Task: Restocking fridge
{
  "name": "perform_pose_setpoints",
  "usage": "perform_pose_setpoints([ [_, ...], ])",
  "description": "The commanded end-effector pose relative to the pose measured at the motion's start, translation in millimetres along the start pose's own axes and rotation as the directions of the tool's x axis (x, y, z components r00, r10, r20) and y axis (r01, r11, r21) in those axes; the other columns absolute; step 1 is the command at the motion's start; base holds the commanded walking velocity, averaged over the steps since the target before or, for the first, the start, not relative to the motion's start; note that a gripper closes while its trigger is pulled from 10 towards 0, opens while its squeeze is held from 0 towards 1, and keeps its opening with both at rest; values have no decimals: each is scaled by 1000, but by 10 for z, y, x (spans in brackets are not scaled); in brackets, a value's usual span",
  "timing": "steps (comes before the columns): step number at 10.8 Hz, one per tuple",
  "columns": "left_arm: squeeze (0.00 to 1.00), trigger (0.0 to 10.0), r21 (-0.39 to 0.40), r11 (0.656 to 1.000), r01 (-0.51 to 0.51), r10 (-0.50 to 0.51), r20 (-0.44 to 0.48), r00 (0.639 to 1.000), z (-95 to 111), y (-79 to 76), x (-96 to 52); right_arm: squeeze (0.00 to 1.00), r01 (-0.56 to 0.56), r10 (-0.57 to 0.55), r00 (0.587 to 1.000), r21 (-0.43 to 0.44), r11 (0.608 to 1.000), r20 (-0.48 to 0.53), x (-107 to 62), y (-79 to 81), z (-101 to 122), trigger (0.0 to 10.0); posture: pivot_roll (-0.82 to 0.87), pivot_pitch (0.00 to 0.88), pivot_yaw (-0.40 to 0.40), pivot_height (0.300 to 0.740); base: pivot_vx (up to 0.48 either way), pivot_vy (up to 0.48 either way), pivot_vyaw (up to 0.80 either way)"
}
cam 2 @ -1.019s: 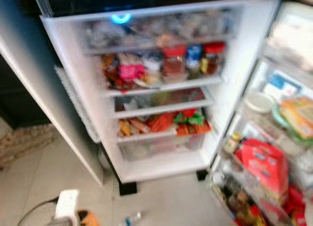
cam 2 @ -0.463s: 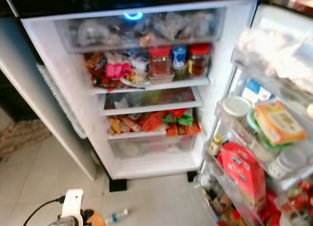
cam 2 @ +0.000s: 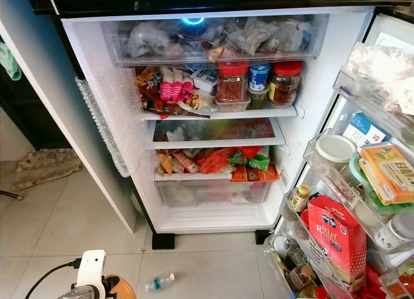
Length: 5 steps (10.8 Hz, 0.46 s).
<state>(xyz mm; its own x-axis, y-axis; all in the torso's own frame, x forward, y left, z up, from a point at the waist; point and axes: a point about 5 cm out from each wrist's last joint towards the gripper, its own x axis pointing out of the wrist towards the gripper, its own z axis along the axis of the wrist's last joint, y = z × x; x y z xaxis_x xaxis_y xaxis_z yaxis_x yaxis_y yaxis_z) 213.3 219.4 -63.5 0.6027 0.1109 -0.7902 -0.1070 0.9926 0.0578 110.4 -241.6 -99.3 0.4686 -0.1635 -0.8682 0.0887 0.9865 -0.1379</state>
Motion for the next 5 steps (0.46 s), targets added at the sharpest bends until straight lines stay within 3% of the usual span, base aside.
perform_pose_setpoints([
  [1,0,10000,13,1000,-8,8,-28,1000,-77,17,-9,0,5,-5,1000,0,1000,-16,-6,-7,-34,10000,-34,15,22,740,0,0,0],
  [2,0,10000,13,1000,-9,9,-28,1000,-78,19,-10,0,6,-6,1000,-1,1000,-17,-5,-12,-32,10000,-35,13,22,740,0,0,0],
  [5,0,10000,16,1000,-10,11,-28,1000,-79,22,-10,0,7,-7,1000,6,1000,-16,-2,-39,-11,10000,-33,14,23,740,268,0,0],
])
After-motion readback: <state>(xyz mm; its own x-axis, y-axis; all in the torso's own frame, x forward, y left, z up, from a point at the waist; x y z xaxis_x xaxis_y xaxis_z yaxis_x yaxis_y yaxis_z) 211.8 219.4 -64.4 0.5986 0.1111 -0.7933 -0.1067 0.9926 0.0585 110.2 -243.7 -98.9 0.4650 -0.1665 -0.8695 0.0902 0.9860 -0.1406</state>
